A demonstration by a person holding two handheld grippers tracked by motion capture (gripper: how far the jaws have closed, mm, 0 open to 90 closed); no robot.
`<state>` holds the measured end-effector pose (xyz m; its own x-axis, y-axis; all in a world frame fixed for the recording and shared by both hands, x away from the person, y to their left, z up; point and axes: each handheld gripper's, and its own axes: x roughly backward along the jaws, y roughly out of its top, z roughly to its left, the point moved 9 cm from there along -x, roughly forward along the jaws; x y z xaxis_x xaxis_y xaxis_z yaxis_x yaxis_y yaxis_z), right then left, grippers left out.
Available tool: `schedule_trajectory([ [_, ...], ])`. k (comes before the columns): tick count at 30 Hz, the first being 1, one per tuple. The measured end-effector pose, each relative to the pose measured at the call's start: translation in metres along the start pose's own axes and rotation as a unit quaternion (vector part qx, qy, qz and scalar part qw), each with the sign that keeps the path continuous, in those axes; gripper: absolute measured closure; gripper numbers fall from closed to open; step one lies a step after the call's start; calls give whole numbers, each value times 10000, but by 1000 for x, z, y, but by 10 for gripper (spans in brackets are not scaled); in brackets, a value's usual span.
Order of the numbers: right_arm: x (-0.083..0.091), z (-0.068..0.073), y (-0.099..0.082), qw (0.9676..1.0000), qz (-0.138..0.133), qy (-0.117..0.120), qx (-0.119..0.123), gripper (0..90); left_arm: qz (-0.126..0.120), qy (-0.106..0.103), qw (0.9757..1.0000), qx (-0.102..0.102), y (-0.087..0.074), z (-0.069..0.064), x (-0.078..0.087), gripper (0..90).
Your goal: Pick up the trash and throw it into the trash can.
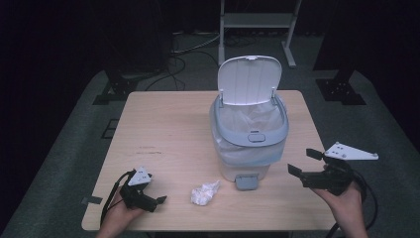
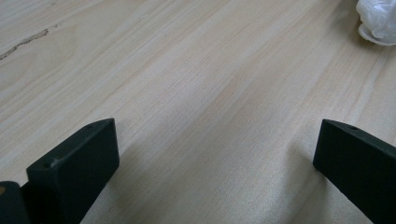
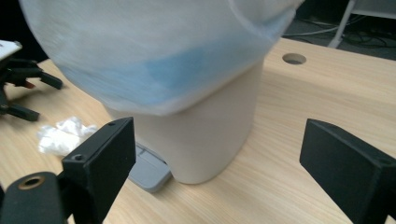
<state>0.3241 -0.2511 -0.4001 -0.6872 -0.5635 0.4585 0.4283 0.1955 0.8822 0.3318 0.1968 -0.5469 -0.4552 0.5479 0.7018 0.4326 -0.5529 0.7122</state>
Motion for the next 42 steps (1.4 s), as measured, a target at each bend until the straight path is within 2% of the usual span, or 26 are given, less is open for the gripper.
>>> schedule_trajectory([
  [4, -6, -6, -11, 9999, 61, -145, 34, 88, 2, -1, 10000, 1, 0, 0, 0, 0],
  [12, -18, -15, -35, 9996, 173, -200, 16, 88, 4, -1, 10000, 0, 0, 0, 0, 0],
  [17, -27, -19, -51, 9992, 271, -284, 100, 88, -7, 3, 10000, 4, 0, 0, 0, 0],
  [22, -31, -21, -61, 9989, 350, -313, 23, 88, -5, -8, 10000, 0, 0, 0, 0, 0],
  [26, -36, -22, -71, 9982, 498, -337, 72, 88, -4, -48, 10000, -26, 0, -1, 0, 0],
  [34, -50, -30, -94, 9947, 901, -503, 17, 88, -57, -170, 9998, -44, 2, -5, 1, 0],
  [42, -60, -35, -112, 9907, 1223, -588, -59, 88, -239, -298, 9993, -7, 9, -11, 6, 0],
])
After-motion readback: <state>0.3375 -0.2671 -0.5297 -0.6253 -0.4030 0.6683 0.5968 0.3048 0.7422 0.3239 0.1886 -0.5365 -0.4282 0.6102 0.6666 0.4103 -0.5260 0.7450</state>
